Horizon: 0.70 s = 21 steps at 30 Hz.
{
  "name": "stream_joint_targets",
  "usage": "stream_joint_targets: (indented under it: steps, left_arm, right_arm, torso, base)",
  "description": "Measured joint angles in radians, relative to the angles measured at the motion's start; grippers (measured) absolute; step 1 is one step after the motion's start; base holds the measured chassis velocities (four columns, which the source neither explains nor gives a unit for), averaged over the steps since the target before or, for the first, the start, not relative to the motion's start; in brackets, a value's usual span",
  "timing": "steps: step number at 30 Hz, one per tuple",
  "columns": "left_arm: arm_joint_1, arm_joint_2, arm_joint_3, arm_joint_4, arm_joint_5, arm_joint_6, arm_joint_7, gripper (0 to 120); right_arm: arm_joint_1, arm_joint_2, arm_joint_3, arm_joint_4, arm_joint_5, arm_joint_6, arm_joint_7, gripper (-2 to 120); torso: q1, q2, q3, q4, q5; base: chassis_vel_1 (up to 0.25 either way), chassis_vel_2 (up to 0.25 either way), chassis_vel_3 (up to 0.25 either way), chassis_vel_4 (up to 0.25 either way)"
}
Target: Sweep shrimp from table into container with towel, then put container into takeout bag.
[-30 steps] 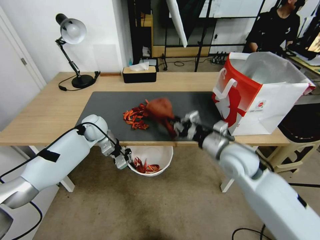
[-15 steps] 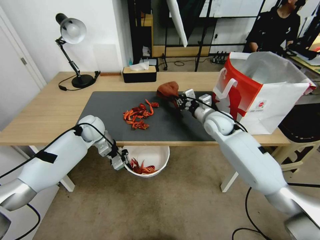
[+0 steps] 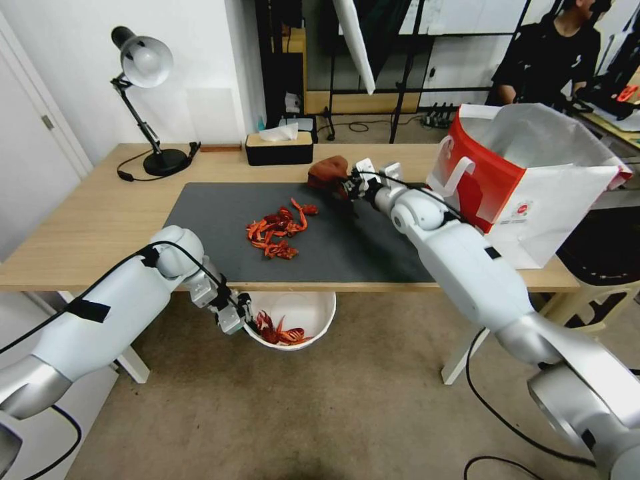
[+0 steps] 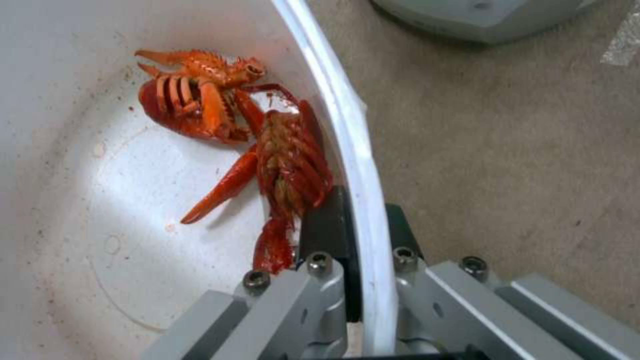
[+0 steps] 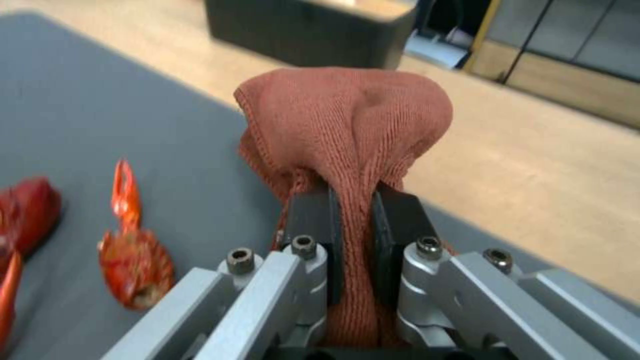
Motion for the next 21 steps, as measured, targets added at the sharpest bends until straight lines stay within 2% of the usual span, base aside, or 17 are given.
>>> stream_joint_targets:
  steps: [8,14,21]
  left_arm:
    - [0.009,0.004,-0.016,0.000,0.002,0.000,0.001,0]
    - [0.024,0.016,-0.033,-0.003,0.001,-0.001,0.001,0]
    - [0.083,0.048,-0.084,-0.037,0.001,-0.001,0.001,0]
  right_arm:
    - [0.019,0.050,-0.044,-0.077,-0.039,0.017,-0.080,7]
    - [0.014,0.057,-0.066,-0.084,-0.043,0.035,-0.124,7]
    - [0.002,0.054,-0.119,-0.042,-0.028,0.057,-0.170,7]
  torso:
    - [0.000,0.000,0.000,0.0002,0.0000]
    - [0.000,0.000,0.000,-0.0001,-0.0001]
    - [0.000,0.000,0.000,0.0003,0.0000]
  base:
    - [0.000,0.000,0.000,0.000]
    - [0.000,0.000,0.000,0.000]
    - [0.000,0.000,0.000,0.000]
